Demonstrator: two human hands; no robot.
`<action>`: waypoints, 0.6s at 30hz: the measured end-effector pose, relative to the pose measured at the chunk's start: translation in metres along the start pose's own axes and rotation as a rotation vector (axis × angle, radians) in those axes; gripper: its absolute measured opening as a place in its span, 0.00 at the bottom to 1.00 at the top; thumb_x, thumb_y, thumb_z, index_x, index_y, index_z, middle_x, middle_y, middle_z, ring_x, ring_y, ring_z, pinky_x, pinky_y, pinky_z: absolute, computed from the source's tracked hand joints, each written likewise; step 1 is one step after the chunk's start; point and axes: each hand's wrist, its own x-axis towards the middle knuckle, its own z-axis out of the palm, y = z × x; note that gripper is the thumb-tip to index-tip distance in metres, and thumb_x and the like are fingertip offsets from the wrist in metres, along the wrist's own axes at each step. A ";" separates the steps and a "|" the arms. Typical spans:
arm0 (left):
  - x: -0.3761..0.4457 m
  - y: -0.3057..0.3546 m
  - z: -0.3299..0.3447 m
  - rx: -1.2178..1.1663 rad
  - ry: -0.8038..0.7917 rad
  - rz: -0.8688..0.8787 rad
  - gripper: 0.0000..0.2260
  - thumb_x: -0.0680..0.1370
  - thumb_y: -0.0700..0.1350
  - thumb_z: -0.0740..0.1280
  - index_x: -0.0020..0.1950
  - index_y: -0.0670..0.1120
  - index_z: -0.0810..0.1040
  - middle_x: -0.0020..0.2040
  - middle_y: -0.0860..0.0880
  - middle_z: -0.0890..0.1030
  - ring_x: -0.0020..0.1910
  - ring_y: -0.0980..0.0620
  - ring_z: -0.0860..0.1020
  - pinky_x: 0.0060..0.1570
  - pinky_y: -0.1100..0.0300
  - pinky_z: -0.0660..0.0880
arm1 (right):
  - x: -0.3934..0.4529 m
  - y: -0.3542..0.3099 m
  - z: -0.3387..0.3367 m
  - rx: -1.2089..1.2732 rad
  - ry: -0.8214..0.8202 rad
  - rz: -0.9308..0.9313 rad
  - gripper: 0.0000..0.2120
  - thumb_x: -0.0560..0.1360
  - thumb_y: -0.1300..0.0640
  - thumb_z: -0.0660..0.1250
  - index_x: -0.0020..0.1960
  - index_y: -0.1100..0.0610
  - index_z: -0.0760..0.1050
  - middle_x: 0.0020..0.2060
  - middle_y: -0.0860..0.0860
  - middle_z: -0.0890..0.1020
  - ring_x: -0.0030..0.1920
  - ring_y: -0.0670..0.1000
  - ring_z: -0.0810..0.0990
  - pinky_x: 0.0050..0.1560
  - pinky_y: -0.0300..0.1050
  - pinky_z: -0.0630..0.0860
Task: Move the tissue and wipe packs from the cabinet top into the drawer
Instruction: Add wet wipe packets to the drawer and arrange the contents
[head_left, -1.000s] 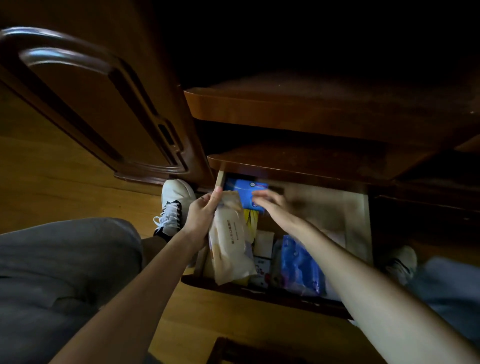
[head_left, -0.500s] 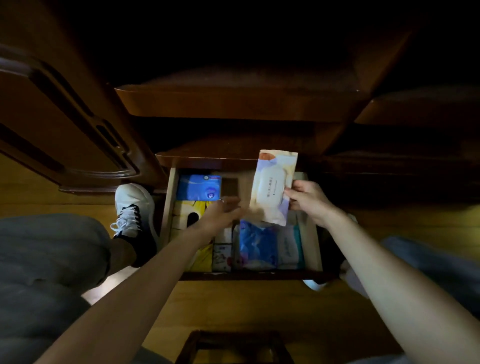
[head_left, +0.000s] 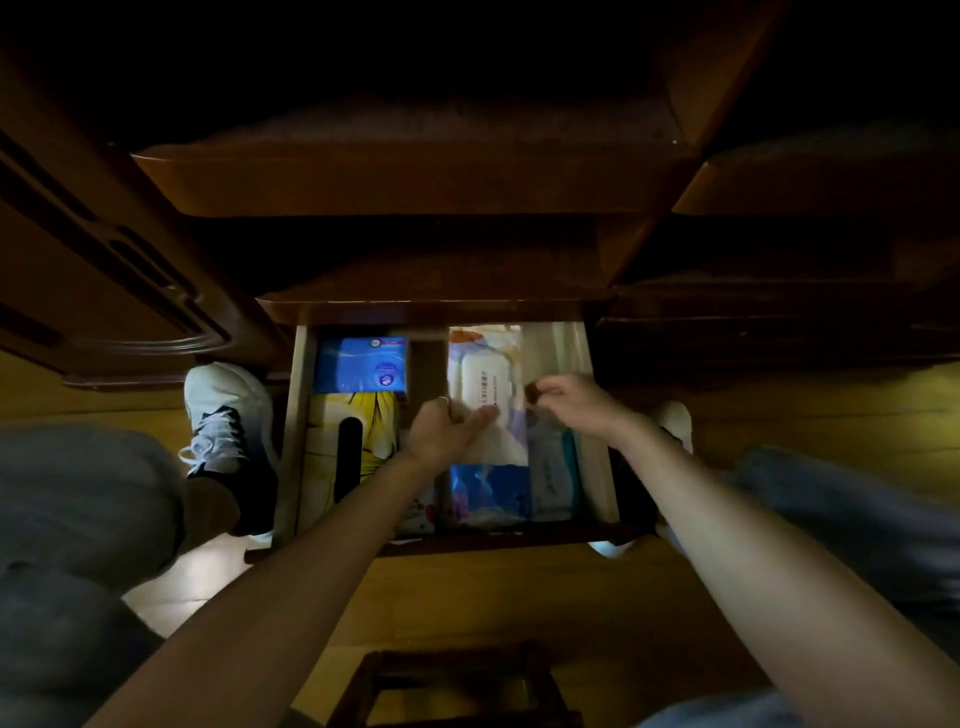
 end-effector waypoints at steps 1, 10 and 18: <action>0.002 -0.004 -0.006 0.051 0.091 0.009 0.10 0.76 0.52 0.73 0.47 0.46 0.79 0.44 0.51 0.82 0.35 0.57 0.83 0.29 0.66 0.77 | 0.006 0.001 0.006 -0.248 0.023 -0.017 0.11 0.81 0.53 0.64 0.61 0.53 0.80 0.58 0.51 0.83 0.58 0.52 0.81 0.59 0.50 0.76; 0.013 -0.012 -0.019 0.046 0.184 -0.075 0.18 0.74 0.54 0.75 0.55 0.43 0.78 0.49 0.49 0.83 0.46 0.53 0.83 0.41 0.59 0.82 | 0.010 0.014 0.046 -1.348 -0.058 -0.092 0.28 0.74 0.46 0.72 0.70 0.55 0.71 0.68 0.54 0.76 0.70 0.55 0.71 0.77 0.59 0.52; 0.015 -0.005 0.000 -0.004 0.083 -0.044 0.17 0.75 0.52 0.74 0.59 0.45 0.77 0.53 0.48 0.83 0.49 0.53 0.82 0.45 0.56 0.83 | -0.015 0.011 0.017 -1.242 -0.004 -0.296 0.17 0.77 0.52 0.70 0.66 0.49 0.75 0.63 0.51 0.80 0.65 0.53 0.76 0.68 0.52 0.65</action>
